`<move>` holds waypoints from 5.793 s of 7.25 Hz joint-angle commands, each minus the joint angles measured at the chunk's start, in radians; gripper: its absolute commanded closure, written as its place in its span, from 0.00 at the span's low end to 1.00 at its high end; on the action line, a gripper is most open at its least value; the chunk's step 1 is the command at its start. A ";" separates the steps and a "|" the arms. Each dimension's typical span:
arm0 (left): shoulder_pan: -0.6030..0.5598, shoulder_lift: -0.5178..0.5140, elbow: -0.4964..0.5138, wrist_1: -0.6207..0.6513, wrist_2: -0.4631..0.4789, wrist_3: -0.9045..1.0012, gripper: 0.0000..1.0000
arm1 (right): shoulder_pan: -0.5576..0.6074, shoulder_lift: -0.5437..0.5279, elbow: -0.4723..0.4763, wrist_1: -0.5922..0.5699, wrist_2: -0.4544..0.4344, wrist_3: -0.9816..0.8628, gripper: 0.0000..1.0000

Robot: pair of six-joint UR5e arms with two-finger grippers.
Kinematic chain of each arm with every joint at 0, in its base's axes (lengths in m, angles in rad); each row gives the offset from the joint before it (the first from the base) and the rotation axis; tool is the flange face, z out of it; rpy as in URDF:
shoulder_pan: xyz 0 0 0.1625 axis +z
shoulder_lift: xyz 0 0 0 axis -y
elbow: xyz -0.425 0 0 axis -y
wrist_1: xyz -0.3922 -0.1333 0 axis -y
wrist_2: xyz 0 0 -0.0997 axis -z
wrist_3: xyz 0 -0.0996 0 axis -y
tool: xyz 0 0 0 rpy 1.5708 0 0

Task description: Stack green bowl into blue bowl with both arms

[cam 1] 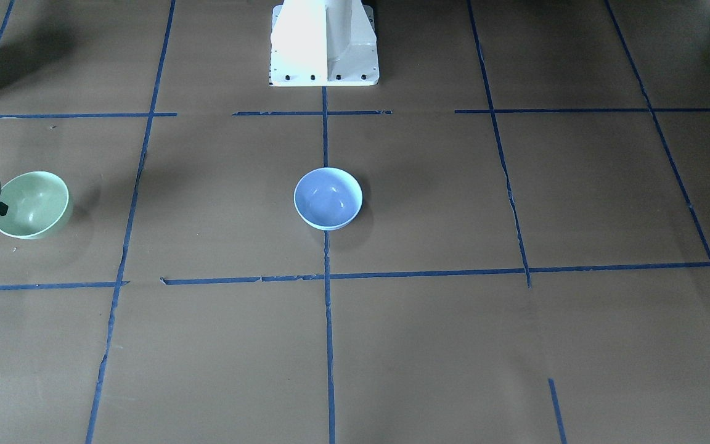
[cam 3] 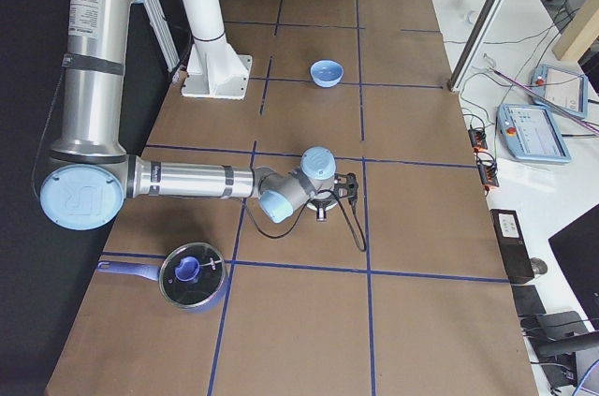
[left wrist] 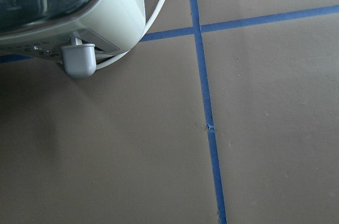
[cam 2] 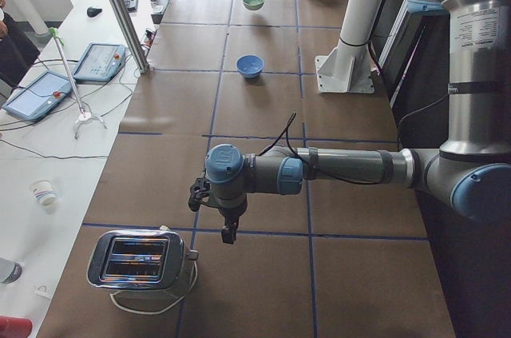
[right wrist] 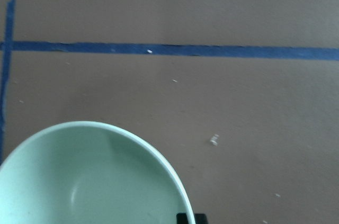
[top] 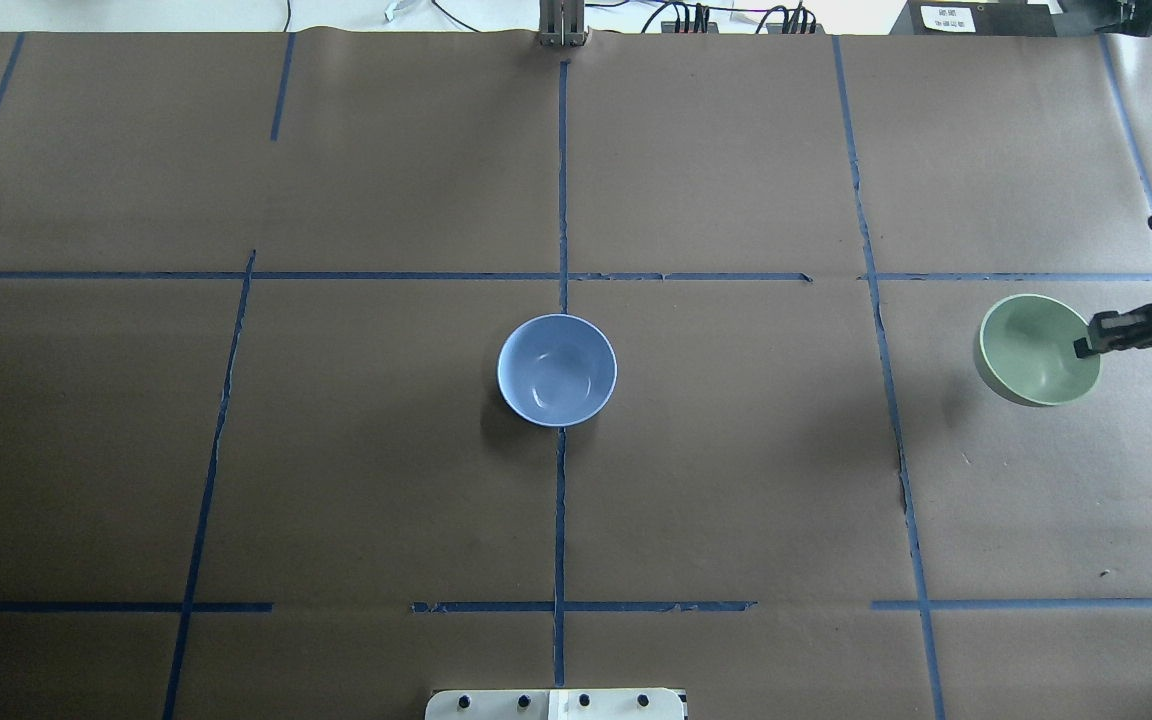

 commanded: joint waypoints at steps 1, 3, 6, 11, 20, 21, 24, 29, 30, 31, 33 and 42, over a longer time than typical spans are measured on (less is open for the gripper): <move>0.002 -0.001 -0.001 0.000 0.001 0.001 0.00 | -0.084 0.192 0.092 -0.196 -0.006 0.204 1.00; 0.002 -0.001 -0.004 0.000 0.000 0.001 0.00 | -0.289 0.406 0.170 -0.389 -0.139 0.509 1.00; 0.003 -0.003 -0.006 0.000 -0.002 0.001 0.00 | -0.460 0.651 0.142 -0.562 -0.288 0.706 0.99; 0.003 -0.003 -0.008 0.002 -0.002 0.001 0.00 | -0.543 0.698 0.059 -0.551 -0.388 0.796 0.95; 0.003 -0.003 0.005 0.002 -0.002 0.001 0.00 | -0.516 0.760 0.005 -0.560 -0.420 0.833 0.00; 0.003 -0.003 0.006 0.003 0.000 -0.001 0.00 | -0.427 0.735 0.006 -0.567 -0.296 0.721 0.00; 0.000 0.011 0.002 0.011 -0.002 -0.001 0.00 | -0.151 0.598 0.002 -0.667 -0.127 0.171 0.00; 0.000 0.005 -0.011 0.006 -0.042 0.004 0.00 | 0.250 0.165 0.022 -0.691 -0.025 -0.701 0.00; 0.000 0.003 -0.023 0.008 -0.040 0.004 0.00 | 0.320 0.082 0.031 -0.656 -0.020 -0.785 0.00; 0.000 0.009 -0.038 0.008 -0.039 0.004 0.00 | 0.369 -0.006 0.043 -0.607 -0.017 -0.839 0.00; 0.000 0.008 -0.044 0.008 -0.032 0.002 0.00 | 0.375 -0.042 0.042 -0.579 0.000 -0.827 0.00; 0.000 0.010 -0.044 0.008 -0.032 0.002 0.00 | 0.373 -0.031 0.046 -0.576 0.036 -0.778 0.00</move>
